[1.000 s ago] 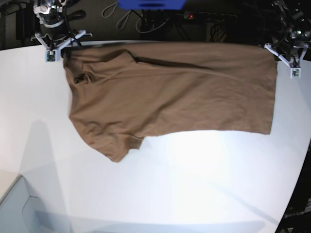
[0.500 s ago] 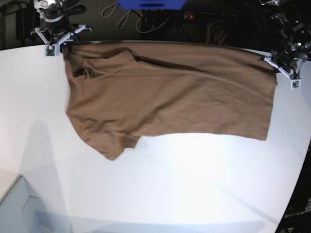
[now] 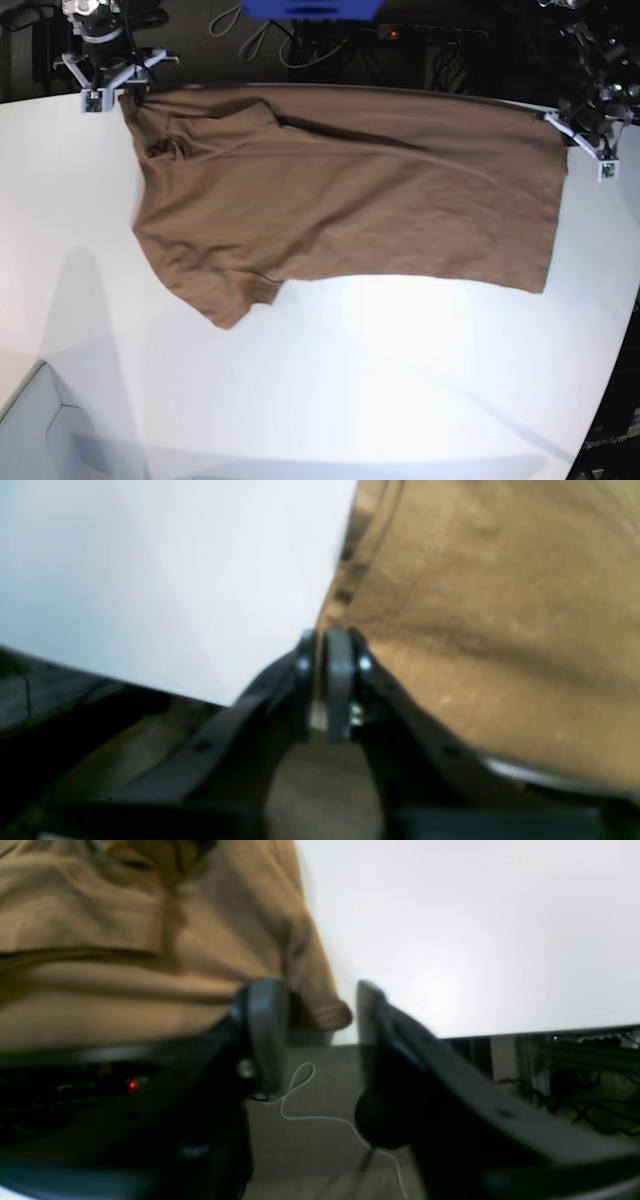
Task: Layout the t-shirt on the table in an organized manner, then fold the t-shirt properly
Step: 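Grasp the collar-edge corners with both grippers and pull the shirt taut, then release the shirt and move the right gripper to the hem corner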
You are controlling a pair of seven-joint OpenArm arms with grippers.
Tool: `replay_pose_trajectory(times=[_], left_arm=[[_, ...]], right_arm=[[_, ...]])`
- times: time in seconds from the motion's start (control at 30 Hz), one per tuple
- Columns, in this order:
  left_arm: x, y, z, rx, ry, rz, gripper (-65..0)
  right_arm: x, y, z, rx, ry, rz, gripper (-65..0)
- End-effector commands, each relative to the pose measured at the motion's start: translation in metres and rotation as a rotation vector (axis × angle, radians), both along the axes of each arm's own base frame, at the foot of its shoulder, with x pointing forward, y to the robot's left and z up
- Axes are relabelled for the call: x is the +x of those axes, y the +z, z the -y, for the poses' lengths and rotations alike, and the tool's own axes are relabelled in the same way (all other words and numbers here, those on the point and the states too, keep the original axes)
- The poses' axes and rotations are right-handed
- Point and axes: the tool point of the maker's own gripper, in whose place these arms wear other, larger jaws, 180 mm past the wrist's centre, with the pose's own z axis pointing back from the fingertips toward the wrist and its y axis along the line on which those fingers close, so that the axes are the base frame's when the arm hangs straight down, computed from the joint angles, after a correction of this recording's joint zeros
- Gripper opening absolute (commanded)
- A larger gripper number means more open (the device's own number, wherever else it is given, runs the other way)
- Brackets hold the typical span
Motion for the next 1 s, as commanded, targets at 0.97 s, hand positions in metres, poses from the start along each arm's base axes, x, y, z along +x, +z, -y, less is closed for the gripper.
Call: replay_pose_trajectory(times=[0.97], left_arm=[[0.082, 0.090, -0.016, 0.156, -0.125, 0.239, -41.2]], right_arm=[[0.117, 0.111, -0.003, -0.095, 0.101, 0.407, -18.6]])
